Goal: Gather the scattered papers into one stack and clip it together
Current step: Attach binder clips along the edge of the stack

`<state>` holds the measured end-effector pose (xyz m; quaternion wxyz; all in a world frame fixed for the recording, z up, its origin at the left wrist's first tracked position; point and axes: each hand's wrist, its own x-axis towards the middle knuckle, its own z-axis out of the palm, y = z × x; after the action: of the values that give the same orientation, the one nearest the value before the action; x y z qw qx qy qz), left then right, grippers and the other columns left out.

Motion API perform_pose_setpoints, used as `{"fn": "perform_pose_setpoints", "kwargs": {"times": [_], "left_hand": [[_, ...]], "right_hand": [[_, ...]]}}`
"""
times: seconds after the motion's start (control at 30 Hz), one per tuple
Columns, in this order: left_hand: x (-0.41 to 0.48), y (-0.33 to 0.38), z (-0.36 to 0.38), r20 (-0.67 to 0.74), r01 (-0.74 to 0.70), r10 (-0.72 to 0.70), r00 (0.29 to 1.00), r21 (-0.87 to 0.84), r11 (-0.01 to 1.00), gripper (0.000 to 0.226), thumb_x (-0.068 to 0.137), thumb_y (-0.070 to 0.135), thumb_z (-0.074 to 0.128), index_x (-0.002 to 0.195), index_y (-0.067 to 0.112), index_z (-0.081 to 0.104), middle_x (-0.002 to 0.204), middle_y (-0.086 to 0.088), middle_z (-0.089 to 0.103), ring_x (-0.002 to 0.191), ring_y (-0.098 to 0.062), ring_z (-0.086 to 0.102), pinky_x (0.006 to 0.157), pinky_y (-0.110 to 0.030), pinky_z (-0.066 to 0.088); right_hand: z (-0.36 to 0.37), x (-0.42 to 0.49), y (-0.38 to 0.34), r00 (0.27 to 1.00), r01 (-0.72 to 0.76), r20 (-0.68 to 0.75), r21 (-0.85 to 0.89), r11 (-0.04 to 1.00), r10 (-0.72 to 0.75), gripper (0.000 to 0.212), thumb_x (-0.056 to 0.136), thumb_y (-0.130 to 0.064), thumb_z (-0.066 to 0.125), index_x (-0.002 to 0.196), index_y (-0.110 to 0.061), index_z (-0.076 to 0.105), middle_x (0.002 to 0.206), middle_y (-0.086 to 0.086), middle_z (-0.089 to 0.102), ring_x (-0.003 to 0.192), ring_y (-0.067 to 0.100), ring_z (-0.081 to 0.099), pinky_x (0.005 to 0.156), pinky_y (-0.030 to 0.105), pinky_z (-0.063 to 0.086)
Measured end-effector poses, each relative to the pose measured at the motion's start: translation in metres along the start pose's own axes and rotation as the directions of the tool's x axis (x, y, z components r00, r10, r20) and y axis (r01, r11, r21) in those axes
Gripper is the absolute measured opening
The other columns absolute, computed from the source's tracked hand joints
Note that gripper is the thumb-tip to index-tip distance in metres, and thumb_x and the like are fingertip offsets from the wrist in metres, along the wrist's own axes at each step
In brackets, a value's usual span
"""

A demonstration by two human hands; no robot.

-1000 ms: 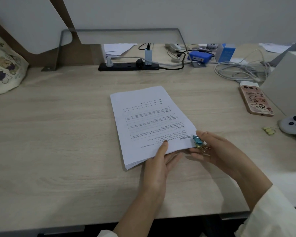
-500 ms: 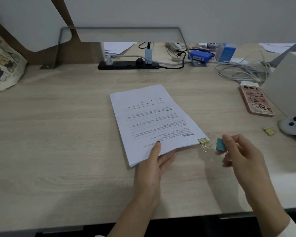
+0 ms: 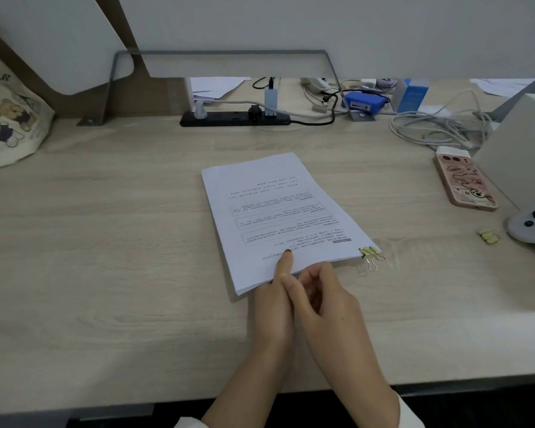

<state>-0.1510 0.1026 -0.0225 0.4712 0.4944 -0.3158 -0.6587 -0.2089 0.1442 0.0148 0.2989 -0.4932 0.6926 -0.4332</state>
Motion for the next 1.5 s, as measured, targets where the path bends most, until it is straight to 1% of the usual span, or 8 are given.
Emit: {"fn": "perform_pose_setpoints", "kwargs": {"times": [0.17, 0.23, 0.3, 0.43, 0.57, 0.67, 1.23, 1.5], "left_hand": [[0.005, 0.001, 0.005, -0.002, 0.043, -0.043, 0.999, 0.038, 0.998, 0.049, 0.070, 0.058, 0.058, 0.104, 0.024, 0.069, 0.099, 0.005, 0.074, 0.096, -0.018, 0.068, 0.093, -0.041, 0.049], [0.006, -0.002, 0.004, -0.051, 0.012, -0.008, 0.999, 0.078, 0.997, 0.032, 0.080, 0.050, 0.058, 0.093, 0.025, 0.072, 0.079, 0.015, 0.073, 0.081, -0.011, 0.068, 0.084, -0.034, 0.050], [0.004, 0.000, 0.003, -0.072, 0.011, -0.004, 0.997, 0.096, 0.995, 0.033, 0.084, 0.046, 0.057, 0.075, 0.018, 0.069, 0.054, 0.016, 0.062, 0.063, -0.012, 0.059, 0.074, -0.032, 0.048], [0.001, 0.006, 0.005, -0.096, 0.026, -0.017, 0.995, 0.085, 0.996, 0.033, 0.087, 0.037, 0.057, 0.060, 0.021, 0.066, 0.051, 0.013, 0.058, 0.052, -0.006, 0.054, 0.066, -0.028, 0.043], [0.000, 0.013, 0.007, -0.065, 0.026, -0.029, 0.997, -0.037, 0.999, 0.013, 0.090, 0.025, 0.056, 0.094, 0.024, 0.068, 0.085, 0.006, 0.072, 0.074, -0.012, 0.068, 0.069, -0.026, 0.054], [-0.004, 0.019, 0.007, 0.001, 0.032, -0.033, 0.999, -0.141, 0.990, 0.027, 0.093, 0.017, 0.053, 0.119, 0.020, 0.058, 0.107, -0.003, 0.072, 0.078, -0.012, 0.073, 0.058, -0.017, 0.055], [-0.006, 0.018, 0.006, 0.059, -0.018, 0.025, 0.998, -0.115, 0.993, 0.024, 0.091, 0.013, 0.055, 0.111, 0.024, 0.062, 0.099, -0.001, 0.075, 0.088, -0.017, 0.072, 0.077, -0.023, 0.058], [-0.006, 0.018, 0.006, 0.056, 0.008, -0.001, 0.998, -0.127, 0.992, 0.027, 0.090, 0.014, 0.056, 0.117, 0.017, 0.062, 0.100, -0.002, 0.075, 0.086, -0.015, 0.073, 0.068, -0.018, 0.057]], "right_hand": [[-0.010, 0.006, 0.006, 0.998, -0.058, 0.013, -0.053, 0.997, 0.059, 0.033, 0.078, -0.055, 0.058, 0.078, -0.026, 0.041, 0.051, -0.007, 0.047, 0.048, 0.002, 0.046, 0.049, 0.019, 0.034], [-0.015, 0.005, 0.006, 0.997, -0.043, 0.053, -0.164, 0.986, 0.052, 0.043, 0.077, -0.062, 0.050, 0.063, -0.023, 0.039, 0.046, -0.009, 0.048, 0.048, 0.005, 0.043, 0.048, 0.021, 0.030], [-0.018, 0.004, 0.006, 0.995, 0.004, 0.099, -0.241, 0.971, 0.021, 0.055, 0.078, -0.065, 0.044, 0.052, -0.018, 0.031, 0.044, -0.008, 0.044, 0.047, 0.009, 0.037, 0.049, 0.023, 0.027], [-0.018, 0.005, 0.009, 0.977, -0.042, 0.200, -0.155, 0.987, 0.073, 0.056, 0.083, -0.059, 0.044, 0.049, -0.015, 0.033, 0.043, -0.003, 0.029, 0.044, 0.008, 0.028, 0.048, 0.023, 0.023], [-0.026, 0.009, 0.011, 0.919, -0.328, 0.291, 0.190, 0.925, 0.266, 0.050, 0.091, -0.040, 0.045, 0.049, -0.020, 0.026, 0.040, -0.010, 0.022, 0.035, 0.004, 0.019, 0.036, 0.013, 0.018], [-0.035, 0.015, 0.016, 0.866, -0.477, 0.338, 0.339, 0.811, 0.368, 0.047, 0.093, -0.037, 0.041, 0.056, -0.016, 0.021, 0.044, -0.005, 0.017, 0.033, 0.004, 0.013, 0.030, 0.013, 0.012], [-0.034, 0.022, 0.011, 0.835, -0.528, 0.375, 0.346, 0.775, 0.402, 0.048, 0.092, -0.044, 0.042, 0.055, -0.019, 0.027, 0.045, -0.006, 0.018, 0.035, 0.006, 0.013, 0.031, 0.014, 0.014], [-0.035, 0.027, 0.013, 0.829, -0.541, 0.352, 0.302, 0.785, 0.435, 0.049, 0.092, -0.046, 0.041, 0.054, -0.020, 0.028, 0.044, -0.007, 0.019, 0.034, 0.006, 0.014, 0.032, 0.015, 0.013]]}}
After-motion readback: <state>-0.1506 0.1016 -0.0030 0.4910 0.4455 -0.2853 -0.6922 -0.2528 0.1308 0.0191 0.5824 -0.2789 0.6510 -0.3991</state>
